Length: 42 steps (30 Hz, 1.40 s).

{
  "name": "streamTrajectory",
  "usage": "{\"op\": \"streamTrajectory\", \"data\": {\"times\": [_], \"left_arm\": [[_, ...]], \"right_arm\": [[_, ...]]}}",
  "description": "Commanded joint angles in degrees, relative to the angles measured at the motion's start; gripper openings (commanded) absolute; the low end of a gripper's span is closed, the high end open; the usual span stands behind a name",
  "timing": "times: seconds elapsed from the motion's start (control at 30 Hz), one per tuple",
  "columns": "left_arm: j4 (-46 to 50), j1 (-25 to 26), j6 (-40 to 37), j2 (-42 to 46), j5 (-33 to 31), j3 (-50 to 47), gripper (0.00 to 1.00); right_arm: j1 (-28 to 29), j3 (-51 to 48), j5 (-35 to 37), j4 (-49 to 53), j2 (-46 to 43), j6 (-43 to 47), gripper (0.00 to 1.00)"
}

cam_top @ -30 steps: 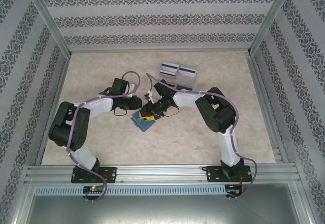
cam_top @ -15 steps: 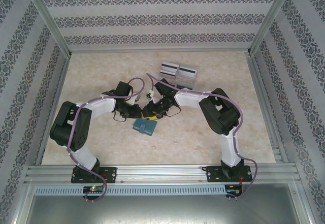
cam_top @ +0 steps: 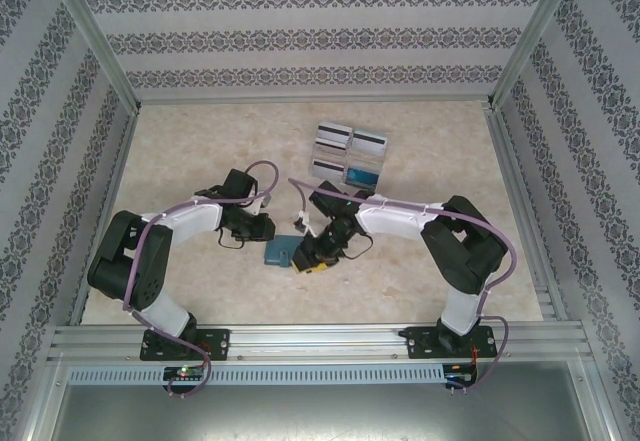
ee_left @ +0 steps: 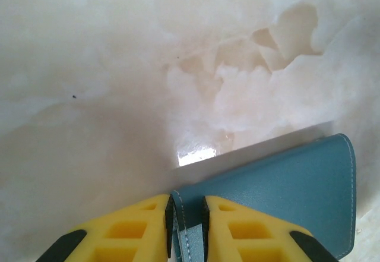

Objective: Put the credit cards into the card holder

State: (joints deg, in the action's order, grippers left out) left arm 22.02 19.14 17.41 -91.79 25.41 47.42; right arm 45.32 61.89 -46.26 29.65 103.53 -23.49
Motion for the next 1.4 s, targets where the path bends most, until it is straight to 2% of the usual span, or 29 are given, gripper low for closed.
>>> {"op": "streamTrajectory", "data": {"times": [0.0,0.07,0.1,0.23,0.37,0.6,0.9,1.1,1.37], "left_arm": [[-0.3,0.5,1.9,1.7,-0.8,-1.5,0.22],[-0.7,0.5,2.7,2.4,-0.8,-2.3,0.22],[-1.0,0.5,3.1,2.8,-0.7,-2.7,0.22],[-2.3,0.5,4.7,4.2,-0.4,-4.8,0.22],[-4.0,0.7,6.3,4.2,0.3,-6.6,0.22],[-7.4,1.2,8.1,3.2,0.3,-8.2,0.22],[-9.0,1.4,9.0,2.3,-1.2,-6.8,0.22],[-12.3,1.6,10.6,-0.2,0.5,-5.6,0.22],[-15.9,6.5,13.0,-7.2,2.3,0.0,0.22]], "right_arm": [[1.1,0.7,1.1,2.1,1.5,2.5,0.44],[2.4,2.1,7.9,1.7,2.5,2.6,0.44],[2.6,2.4,9.0,0.7,3.0,2.2,0.44],[2.5,3.7,8.2,-4.2,6.8,0.6,0.44],[1.6,6.6,7.2,-5.0,10.1,0.7,0.44],[-3.8,11.3,8.4,-9.4,14.3,-0.9,0.43],[-8.7,17.5,9.2,-10.1,16.9,-1.1,0.43],[-12.1,21.1,9.3,-9.4,19.1,-0.6,0.43],[-13.8,25.1,7.3,-8.3,21.6,0.6,0.43]]}}
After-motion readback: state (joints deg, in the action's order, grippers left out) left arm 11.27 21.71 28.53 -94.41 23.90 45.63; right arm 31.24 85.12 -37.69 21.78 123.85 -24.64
